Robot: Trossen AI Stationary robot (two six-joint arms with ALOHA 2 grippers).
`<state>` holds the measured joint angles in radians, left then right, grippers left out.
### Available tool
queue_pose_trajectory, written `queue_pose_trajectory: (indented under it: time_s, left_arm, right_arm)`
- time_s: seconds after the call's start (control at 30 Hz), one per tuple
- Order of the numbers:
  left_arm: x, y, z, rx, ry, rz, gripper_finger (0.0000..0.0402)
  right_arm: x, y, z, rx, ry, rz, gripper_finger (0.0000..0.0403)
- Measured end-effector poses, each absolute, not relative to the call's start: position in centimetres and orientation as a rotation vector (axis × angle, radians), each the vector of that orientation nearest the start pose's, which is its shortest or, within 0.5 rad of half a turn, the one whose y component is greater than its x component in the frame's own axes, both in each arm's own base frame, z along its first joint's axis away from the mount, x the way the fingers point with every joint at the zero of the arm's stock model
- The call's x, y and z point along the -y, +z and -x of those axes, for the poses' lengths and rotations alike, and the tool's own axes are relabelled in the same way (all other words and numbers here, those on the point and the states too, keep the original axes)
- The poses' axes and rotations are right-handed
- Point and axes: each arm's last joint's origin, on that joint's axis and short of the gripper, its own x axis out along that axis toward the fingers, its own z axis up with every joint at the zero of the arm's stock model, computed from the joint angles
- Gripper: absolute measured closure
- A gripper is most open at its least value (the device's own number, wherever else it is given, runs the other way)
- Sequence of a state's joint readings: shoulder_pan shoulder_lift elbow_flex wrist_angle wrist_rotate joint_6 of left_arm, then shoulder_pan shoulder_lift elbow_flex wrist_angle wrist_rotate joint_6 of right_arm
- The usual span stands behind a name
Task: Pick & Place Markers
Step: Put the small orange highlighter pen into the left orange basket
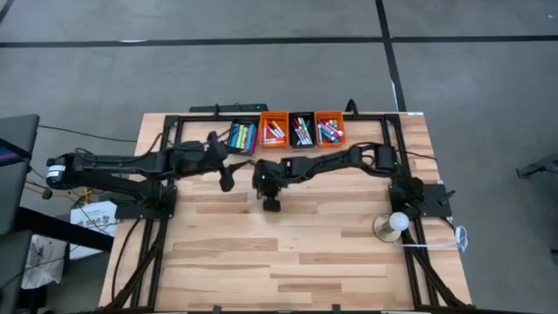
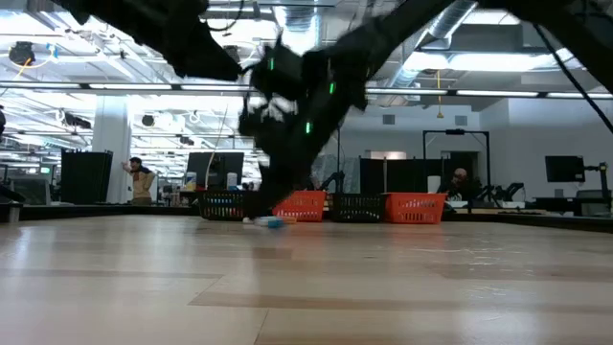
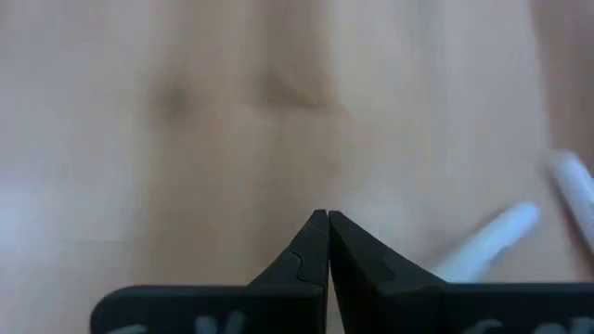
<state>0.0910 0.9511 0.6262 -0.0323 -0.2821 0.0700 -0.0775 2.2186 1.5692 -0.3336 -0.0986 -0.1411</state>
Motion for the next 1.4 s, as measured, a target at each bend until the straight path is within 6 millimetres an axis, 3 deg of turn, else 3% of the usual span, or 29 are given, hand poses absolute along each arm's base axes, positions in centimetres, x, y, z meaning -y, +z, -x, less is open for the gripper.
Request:
queue_pose_trajectory:
  time_s: [0.13,0.33,0.57,0.77,0.97,1.13,1.4]
  left_arm:
    - [-3.1,25.1,-22.1,-0.418,0.362,-0.106,0.0192]
    - [-4.1,23.7,-24.4,-0.494,0.323,-0.075,0.0192]
    - [-5.8,20.0,-26.1,-0.623,0.269,0.069,0.0192]
    - [-6.6,17.6,-28.0,-0.671,0.28,0.096,0.0192]
    - [-7.3,15.8,-29.7,-0.729,0.365,0.108,0.0192]
    - [-7.9,14.1,-30.6,-0.783,0.383,0.131,0.0192]
    - [-8.7,13.3,-31.2,-0.81,0.418,0.128,0.0192]
  right_arm:
    - [1.2,17.9,-45.3,-0.931,0.126,0.109,0.0402]
    - [0.1,21.1,-40.8,-0.914,0.14,0.145,0.0401]
    - [3.3,23.9,-33.4,-0.843,0.012,0.148,0.0401]
    - [4.7,24.7,-29.0,-0.709,-0.066,0.119,0.0402]
    - [4.9,25.0,-27.5,-0.644,-0.089,0.122,0.0402]
    - [4.8,24.9,-27.8,-0.634,-0.077,0.135,0.0402]
    - [4.6,24.6,-28.2,-0.629,-0.065,0.144,0.0402]
